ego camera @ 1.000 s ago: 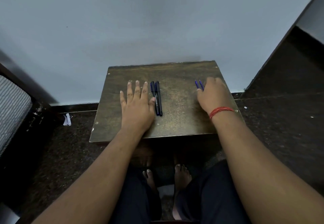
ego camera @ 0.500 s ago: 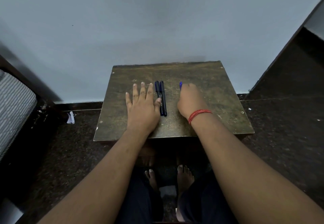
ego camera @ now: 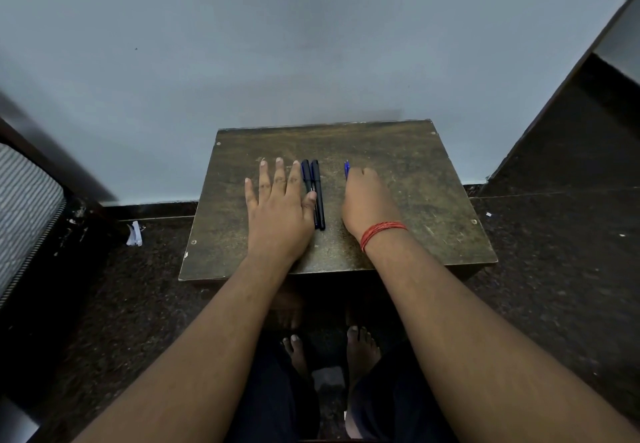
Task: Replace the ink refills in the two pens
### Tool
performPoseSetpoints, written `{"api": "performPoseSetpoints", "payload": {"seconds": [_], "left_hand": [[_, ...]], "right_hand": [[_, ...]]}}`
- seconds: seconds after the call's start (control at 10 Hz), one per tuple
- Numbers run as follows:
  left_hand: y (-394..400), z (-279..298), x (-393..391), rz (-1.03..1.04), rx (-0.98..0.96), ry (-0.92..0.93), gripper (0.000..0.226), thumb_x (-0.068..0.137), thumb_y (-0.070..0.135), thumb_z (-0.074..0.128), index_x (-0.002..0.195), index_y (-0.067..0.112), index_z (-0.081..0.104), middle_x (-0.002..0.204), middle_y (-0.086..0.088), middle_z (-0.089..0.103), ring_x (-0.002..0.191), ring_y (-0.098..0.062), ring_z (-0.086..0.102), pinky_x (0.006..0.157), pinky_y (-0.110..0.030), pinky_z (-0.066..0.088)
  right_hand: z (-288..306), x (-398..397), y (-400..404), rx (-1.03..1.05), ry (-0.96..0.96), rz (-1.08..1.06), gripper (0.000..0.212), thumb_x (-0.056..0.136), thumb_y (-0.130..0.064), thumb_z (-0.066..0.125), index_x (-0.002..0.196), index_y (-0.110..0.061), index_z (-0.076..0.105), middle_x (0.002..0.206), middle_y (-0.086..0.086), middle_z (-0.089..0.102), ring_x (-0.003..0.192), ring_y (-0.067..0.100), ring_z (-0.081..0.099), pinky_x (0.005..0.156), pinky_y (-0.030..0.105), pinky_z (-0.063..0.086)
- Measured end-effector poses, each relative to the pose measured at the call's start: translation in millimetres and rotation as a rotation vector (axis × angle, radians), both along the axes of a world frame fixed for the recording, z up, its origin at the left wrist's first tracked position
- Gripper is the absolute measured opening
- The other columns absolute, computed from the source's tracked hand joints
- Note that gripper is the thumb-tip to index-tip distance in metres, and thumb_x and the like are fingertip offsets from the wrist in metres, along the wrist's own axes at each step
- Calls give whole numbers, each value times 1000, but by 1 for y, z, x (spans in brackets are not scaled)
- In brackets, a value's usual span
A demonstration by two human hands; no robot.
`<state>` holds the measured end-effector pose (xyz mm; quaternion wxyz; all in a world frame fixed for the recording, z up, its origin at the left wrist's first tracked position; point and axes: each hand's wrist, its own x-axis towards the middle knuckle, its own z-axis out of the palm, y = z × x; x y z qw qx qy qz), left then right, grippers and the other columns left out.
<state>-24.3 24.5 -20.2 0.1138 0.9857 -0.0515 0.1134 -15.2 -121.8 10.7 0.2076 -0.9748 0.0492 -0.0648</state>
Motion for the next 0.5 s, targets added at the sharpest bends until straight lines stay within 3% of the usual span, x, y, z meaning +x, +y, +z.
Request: {"api": "performPoseSetpoints", "payload": {"seconds": [0.1,0.2,0.3,0.5], "left_hand": [[-1,1,-1,3,2,10,64,102,47,20,159,19,17,166,-10,15,155,-28,-3,123,-54,-1],[-1,2,-1,-2,6,10,63,102,46,21,159,19,17,167,-10,15,155,-28,-3,123,-54,-1],[-1,3,-2,-2,11,19,63,103,47,20,159,19,16,167,-10,13,155,-28,-5,123,-54,-1],[0,6,-3,-31,74,15,64,102,50,16,159,21,14,167,-9,11,154,-29,-5,123,-55,-1]], "right_hand": [[-2,1,0,7,-2,4,27,92,4,51,117,-5,57,112,14,55,89,25,52,73,31,38],[-4,3,-2,25,-6,-6,25,93,1,51,117,-5,56,113,15,55,97,30,57,74,32,39],[-5,3,-4,23,-99,-8,19,96,-9,56,115,-9,56,112,10,57,102,28,58,74,32,40],[-4,-4,-12,-107,-247,-41,32,97,-38,56,118,-14,59,117,7,62,108,27,55,90,44,47]]}}
